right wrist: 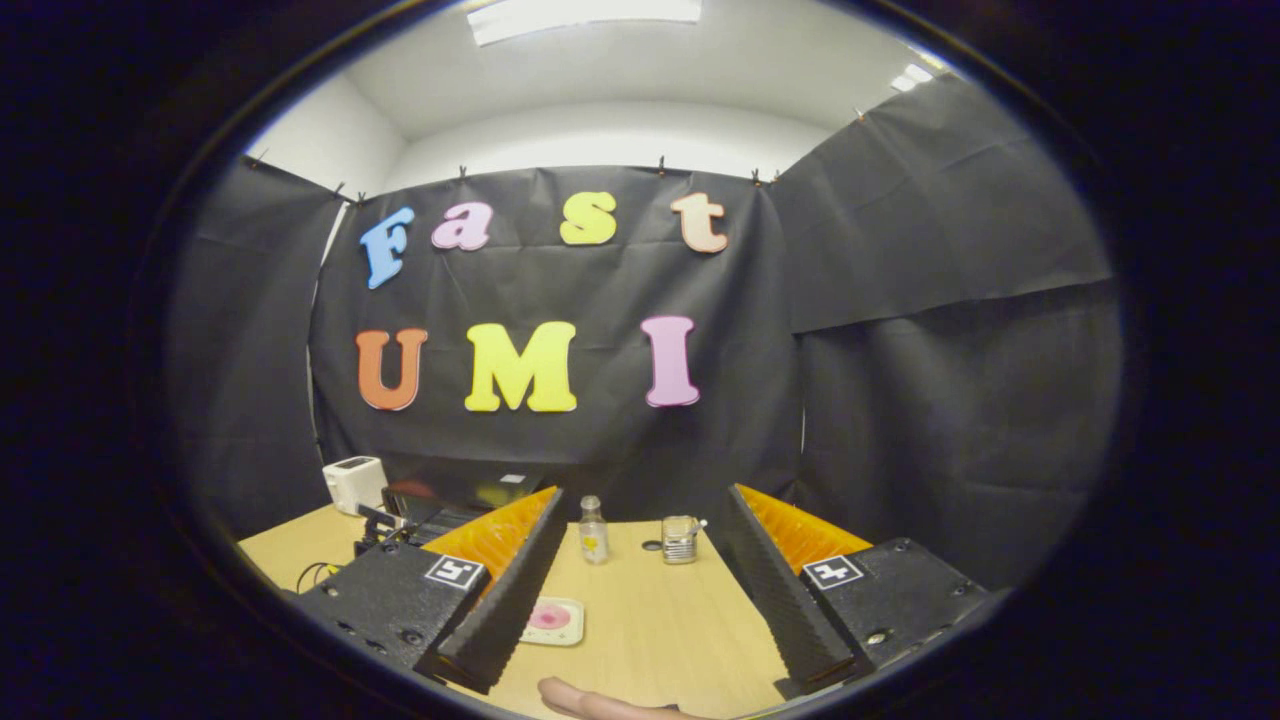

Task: Open the electric oven with the left hand, put the food in, and close the electric oven.

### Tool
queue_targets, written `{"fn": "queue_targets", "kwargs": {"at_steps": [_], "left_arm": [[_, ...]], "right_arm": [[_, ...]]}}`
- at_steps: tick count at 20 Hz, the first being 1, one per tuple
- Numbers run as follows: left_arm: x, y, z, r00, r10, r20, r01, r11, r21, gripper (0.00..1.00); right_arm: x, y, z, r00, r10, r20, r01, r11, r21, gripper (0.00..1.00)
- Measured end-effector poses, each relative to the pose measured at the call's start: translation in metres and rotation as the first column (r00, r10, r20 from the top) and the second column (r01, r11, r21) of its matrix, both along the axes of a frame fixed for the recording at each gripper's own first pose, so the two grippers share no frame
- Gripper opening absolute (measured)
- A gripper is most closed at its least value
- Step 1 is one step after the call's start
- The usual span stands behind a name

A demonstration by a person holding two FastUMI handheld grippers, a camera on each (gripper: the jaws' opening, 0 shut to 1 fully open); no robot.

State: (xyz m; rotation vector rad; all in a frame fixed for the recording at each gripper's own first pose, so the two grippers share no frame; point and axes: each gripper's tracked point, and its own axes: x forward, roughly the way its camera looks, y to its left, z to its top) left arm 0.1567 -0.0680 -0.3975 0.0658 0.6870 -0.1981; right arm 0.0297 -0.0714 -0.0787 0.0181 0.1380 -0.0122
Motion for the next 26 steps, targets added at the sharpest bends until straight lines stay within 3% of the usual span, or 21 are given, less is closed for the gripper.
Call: {"fn": "queue_targets", "kwargs": {"at_steps": [7,12,17,20,22,24,26], "left_arm": [[-0.011,-0.009,0.012,1.000,0.000,0.013,0.000,0.999,-0.038,0.97],[-0.026,-0.006,0.084,0.986,0.011,0.165,0.000,0.998,-0.067,0.96],[-0.055,0.005,0.174,0.935,0.040,0.353,0.002,0.993,-0.117,0.96],[-0.072,0.018,0.222,0.880,0.075,0.469,-0.002,0.988,-0.153,0.96],[-0.085,0.026,0.241,0.852,0.080,0.517,-0.005,0.989,-0.145,0.95],[-0.096,0.029,0.253,0.843,0.083,0.532,-0.008,0.990,-0.142,0.95],[-0.103,0.034,0.264,0.836,0.099,0.540,-0.024,0.989,-0.144,0.96]], "right_arm": [[0.030,0.016,-0.045,0.990,0.048,-0.131,-0.053,0.998,-0.034,1.00],[0.071,0.039,-0.111,0.953,0.115,-0.280,-0.123,0.992,-0.012,1.00],[0.107,0.045,-0.208,0.879,0.129,-0.460,-0.146,0.989,0.000,1.00],[0.132,0.046,-0.261,0.836,0.144,-0.529,-0.157,0.987,0.020,1.00],[0.144,0.049,-0.299,0.793,0.149,-0.591,-0.139,0.988,0.064,1.00],[0.158,0.043,-0.327,0.787,0.103,-0.608,-0.120,0.993,0.013,0.97],[0.171,0.051,-0.348,0.778,0.126,-0.615,-0.157,0.988,0.004,0.94]]}}
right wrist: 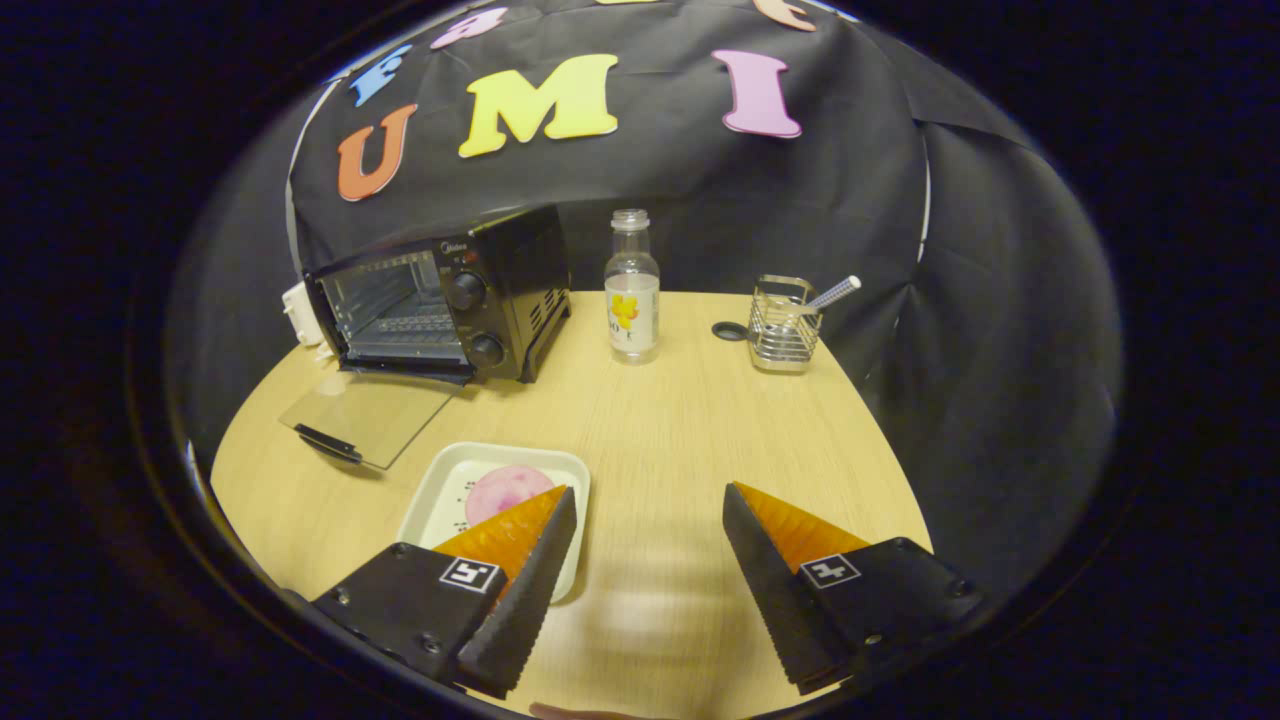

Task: Open the electric oven with the left hand, put the food in, and close the electric oven.

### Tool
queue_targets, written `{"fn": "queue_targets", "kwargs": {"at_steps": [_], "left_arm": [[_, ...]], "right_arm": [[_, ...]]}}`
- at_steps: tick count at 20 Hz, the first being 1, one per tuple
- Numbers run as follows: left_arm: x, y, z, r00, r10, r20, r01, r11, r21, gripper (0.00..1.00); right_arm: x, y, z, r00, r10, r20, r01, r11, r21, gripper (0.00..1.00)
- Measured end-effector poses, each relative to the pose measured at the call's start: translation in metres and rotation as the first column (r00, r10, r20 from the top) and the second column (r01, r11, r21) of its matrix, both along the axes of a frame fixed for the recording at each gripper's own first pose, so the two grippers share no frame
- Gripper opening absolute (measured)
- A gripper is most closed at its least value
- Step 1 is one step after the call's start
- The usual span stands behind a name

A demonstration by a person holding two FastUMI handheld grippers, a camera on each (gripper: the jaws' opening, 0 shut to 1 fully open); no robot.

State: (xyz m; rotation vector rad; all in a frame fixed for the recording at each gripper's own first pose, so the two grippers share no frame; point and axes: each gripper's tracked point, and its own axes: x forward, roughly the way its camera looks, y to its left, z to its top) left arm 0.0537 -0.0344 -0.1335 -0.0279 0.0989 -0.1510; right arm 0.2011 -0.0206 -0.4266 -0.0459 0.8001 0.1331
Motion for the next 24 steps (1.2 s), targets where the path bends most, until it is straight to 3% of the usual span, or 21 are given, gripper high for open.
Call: {"fn": "queue_targets", "kwargs": {"at_steps": [4,8,10,12,13,14,15,17,21,24], "left_arm": [[-0.021,0.008,0.017,0.998,0.015,0.065,-0.019,0.998,0.059,0.95],[-0.047,0.017,0.004,0.999,0.026,0.033,-0.028,0.997,0.065,0.95],[-0.055,0.019,0.009,1.000,0.015,0.026,-0.016,0.999,0.040,0.95],[-0.061,0.022,0.023,0.998,0.019,0.054,-0.021,0.999,0.037,0.95],[-0.066,0.021,0.031,0.997,0.015,0.076,-0.019,0.999,0.046,0.95],[-0.071,0.019,0.035,0.996,0.011,0.092,-0.016,0.998,0.053,0.95],[-0.076,0.016,0.038,0.995,0.005,0.096,-0.010,0.999,0.052,0.96],[-0.083,0.007,0.042,0.995,-0.017,0.097,0.014,0.999,0.033,0.96],[-0.089,0.004,0.043,0.996,-0.035,0.088,0.032,0.999,0.034,0.95],[-0.090,0.003,0.044,0.995,-0.038,0.089,0.034,0.998,0.049,0.95]], "right_arm": [[0.007,0.027,-0.037,0.997,0.047,-0.064,-0.044,0.998,0.044,0.90],[0.001,0.040,-0.054,0.992,0.044,-0.118,-0.031,0.994,0.104,0.86],[0.000,0.052,-0.055,0.991,0.057,-0.121,-0.038,0.987,0.154,0.67],[-0.012,0.048,-0.067,0.979,0.046,-0.196,-0.016,0.988,0.152,0.42],[-0.005,0.047,-0.070,0.985,0.016,-0.170,0.011,0.988,0.154,0.22],[-0.007,0.047,-0.068,0.981,0.020,-0.194,0.017,0.982,0.186,0.21],[-0.003,0.050,-0.072,0.975,0.024,-0.220,0.022,0.979,0.202,0.11],[-0.002,0.050,-0.071,0.970,0.034,-0.242,0.028,0.968,0.250,0.06],[-0.002,0.051,-0.070,0.947,0.029,-0.320,0.116,0.899,0.423,0.04],[-0.009,0.052,-0.067,0.927,0.023,-0.376,0.201,0.814,0.545,0.04]]}}
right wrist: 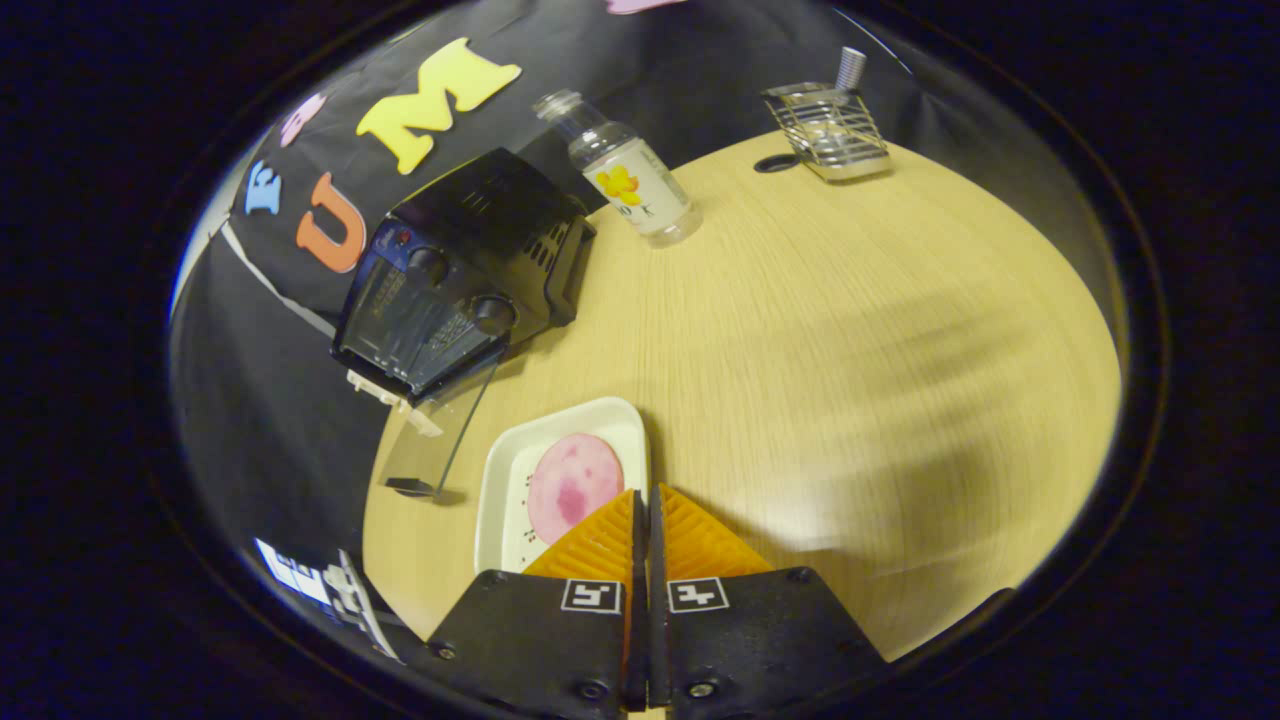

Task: Open the electric oven with the left hand, put the food in, and close the electric oven.

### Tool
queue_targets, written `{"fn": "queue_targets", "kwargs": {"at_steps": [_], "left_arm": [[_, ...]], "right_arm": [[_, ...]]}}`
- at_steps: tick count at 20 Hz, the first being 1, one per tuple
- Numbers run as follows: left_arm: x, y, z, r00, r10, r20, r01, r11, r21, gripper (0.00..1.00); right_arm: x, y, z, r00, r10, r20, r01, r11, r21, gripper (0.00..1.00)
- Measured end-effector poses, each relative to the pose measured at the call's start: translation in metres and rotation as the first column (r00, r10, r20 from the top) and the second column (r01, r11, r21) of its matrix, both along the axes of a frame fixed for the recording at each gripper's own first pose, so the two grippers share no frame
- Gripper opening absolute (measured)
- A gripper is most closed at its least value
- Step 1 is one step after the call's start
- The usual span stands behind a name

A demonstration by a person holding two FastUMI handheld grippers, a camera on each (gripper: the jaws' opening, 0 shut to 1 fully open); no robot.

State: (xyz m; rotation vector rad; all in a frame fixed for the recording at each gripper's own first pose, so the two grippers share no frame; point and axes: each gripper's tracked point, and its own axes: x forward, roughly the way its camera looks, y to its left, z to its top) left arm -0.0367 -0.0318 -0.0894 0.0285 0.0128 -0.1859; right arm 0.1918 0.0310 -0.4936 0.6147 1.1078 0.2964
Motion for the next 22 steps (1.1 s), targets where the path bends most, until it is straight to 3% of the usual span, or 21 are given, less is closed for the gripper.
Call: {"fn": "queue_targets", "kwargs": {"at_steps": [5,13,16,22], "left_arm": [[0.001,0.004,-0.003,1.000,0.003,-0.007,-0.003,1.000,0.001,0.95],[-0.001,0.017,-0.010,1.000,0.012,-0.027,-0.012,1.000,-0.004,0.95],[0.000,0.028,-0.013,0.999,0.034,-0.031,-0.034,0.999,-0.008,0.95],[0.004,0.046,-0.024,0.998,0.054,-0.035,-0.054,0.999,-0.004,0.95]], "right_arm": [[-0.009,-0.003,0.003,0.997,-0.040,-0.065,0.048,0.991,0.124,0.04],[-0.015,-0.025,0.034,0.997,-0.081,0.002,0.081,0.996,0.031,0.04],[-0.017,-0.013,0.065,0.995,-0.088,0.035,0.086,0.995,0.058,0.04],[-0.025,0.031,0.120,0.993,-0.027,0.115,0.016,0.996,0.088,0.04]]}}
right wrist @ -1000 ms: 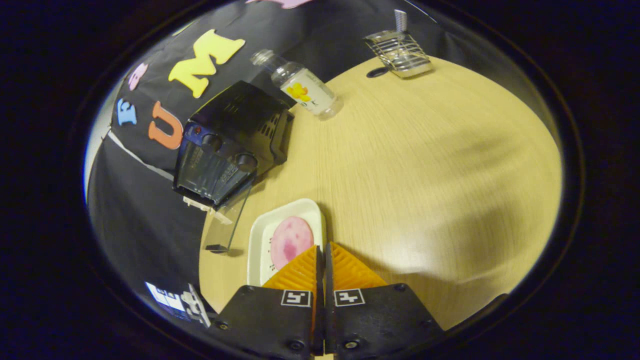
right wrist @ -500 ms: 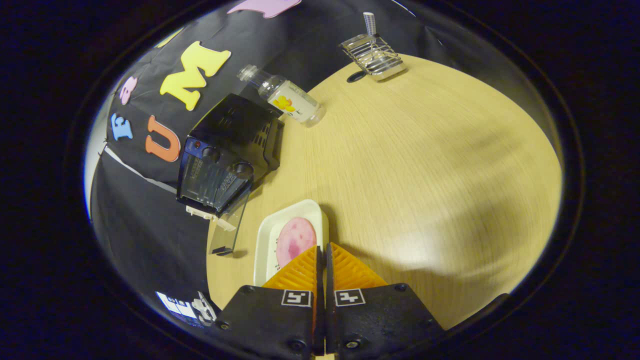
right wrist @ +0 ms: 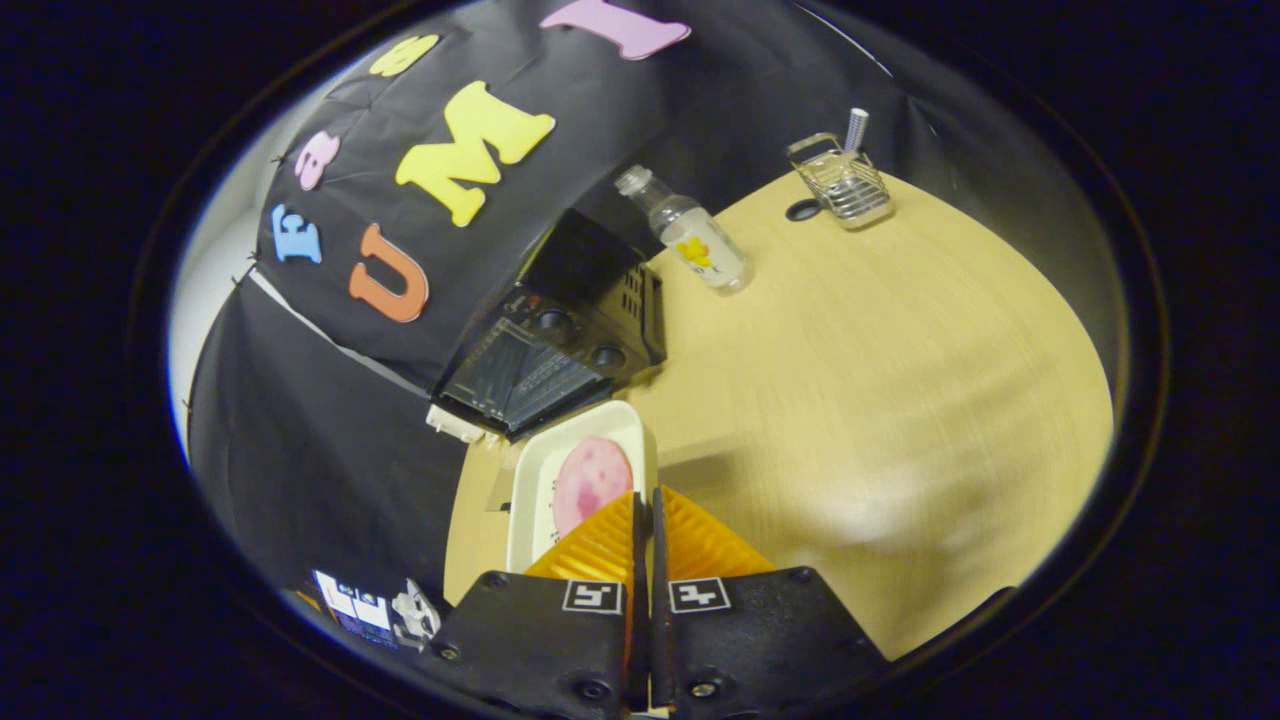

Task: Open the electric oven with the left hand, put the food in, and close the electric oven.

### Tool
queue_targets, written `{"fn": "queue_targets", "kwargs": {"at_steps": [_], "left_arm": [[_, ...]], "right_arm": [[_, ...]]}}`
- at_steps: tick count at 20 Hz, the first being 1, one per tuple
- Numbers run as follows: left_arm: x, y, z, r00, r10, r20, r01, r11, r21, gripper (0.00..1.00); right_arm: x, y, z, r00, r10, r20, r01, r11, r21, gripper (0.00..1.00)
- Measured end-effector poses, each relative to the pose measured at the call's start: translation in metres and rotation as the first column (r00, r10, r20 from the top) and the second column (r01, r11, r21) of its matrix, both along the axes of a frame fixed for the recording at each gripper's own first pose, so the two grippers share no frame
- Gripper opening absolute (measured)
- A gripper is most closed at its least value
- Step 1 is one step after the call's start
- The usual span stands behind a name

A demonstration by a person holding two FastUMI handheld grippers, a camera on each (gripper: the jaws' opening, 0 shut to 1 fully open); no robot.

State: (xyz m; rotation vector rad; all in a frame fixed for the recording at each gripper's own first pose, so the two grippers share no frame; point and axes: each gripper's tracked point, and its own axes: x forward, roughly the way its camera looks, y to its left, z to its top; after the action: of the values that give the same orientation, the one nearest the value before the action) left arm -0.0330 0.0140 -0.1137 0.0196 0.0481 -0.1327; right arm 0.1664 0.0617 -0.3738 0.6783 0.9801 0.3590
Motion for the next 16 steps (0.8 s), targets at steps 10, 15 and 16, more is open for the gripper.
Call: {"fn": "queue_targets", "kwargs": {"at_steps": [10,15,16], "left_arm": [[0.024,0.029,-0.025,0.999,0.013,-0.031,-0.014,1.000,-0.018,0.95],[0.039,0.050,-0.042,0.998,0.040,-0.051,-0.040,0.999,0.004,0.95],[0.041,0.053,-0.045,0.998,0.042,-0.055,-0.042,0.999,0.005,0.95]], "right_arm": [[0.031,0.107,-0.006,0.999,-0.043,-0.018,0.044,0.998,0.052,0.04],[0.071,0.156,-0.019,0.988,-0.152,-0.033,0.155,0.977,0.146,0.04],[0.081,0.164,-0.022,0.983,-0.180,-0.024,0.182,0.972,0.151,0.04]]}}
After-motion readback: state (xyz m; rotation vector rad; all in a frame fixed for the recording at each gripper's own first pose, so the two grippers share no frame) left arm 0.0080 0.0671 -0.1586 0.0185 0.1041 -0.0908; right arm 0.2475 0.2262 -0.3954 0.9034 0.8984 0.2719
